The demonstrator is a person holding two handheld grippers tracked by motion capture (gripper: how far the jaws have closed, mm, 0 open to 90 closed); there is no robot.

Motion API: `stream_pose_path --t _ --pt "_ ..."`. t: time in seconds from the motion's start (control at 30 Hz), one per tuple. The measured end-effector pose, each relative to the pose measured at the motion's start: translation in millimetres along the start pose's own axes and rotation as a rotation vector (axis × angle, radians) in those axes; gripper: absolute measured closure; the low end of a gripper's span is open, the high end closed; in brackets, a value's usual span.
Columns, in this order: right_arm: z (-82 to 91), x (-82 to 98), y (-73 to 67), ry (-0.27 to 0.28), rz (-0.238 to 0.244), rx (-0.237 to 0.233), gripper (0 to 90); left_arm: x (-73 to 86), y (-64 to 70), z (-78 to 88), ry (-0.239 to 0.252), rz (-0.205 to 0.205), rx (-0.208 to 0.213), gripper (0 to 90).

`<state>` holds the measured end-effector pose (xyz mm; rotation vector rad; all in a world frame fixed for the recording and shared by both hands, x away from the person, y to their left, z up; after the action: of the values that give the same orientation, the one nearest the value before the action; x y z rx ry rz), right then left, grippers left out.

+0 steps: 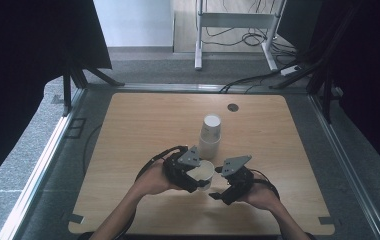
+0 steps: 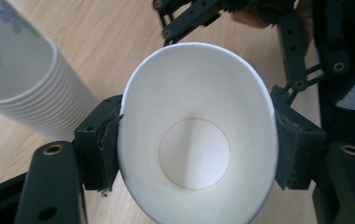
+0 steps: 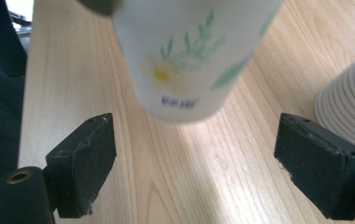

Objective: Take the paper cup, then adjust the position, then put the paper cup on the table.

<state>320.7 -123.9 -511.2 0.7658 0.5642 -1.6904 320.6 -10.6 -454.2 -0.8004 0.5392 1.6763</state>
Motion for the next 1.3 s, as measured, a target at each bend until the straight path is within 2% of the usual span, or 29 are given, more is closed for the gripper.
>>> stream_pose_path --t 0.23,0.6,0.9,1.2,1.3 --pt "2.0 5.7 4.5 -0.008 -0.03 0.025 12.5 5.2 -7.9 4.7 -0.024 0.019 -0.043 29.1" --pt "5.1 10.3 7.8 -0.021 -0.049 0.049 11.7 15.2 -21.2 12.3 -0.055 0.05 -0.115 29.1" --pt "10.3 14.6 10.7 -0.02 -0.069 0.071 11.1 28.6 -39.5 22.3 -0.079 0.108 -0.191 29.0" --pt "15.3 16.5 13.2 0.007 -0.111 0.095 8.4 41.8 -60.8 29.6 -0.095 0.167 -0.252 28.6" --pt "16.3 18.3 13.2 0.004 -0.11 0.102 7.4 43.8 -64.3 30.3 -0.099 0.175 -0.261 28.6"
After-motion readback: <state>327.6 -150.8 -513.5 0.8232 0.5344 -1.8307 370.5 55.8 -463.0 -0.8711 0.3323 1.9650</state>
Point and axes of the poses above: each handheld gripper's, and its own axes: z roughly backward along the jaws, x roughly out of its underside, y roughly to its right, the point moved 8 cm from there along -z, roughly forward along the jaws, and after that the axes turned 3 degrees about y, right-handed, at the moved point
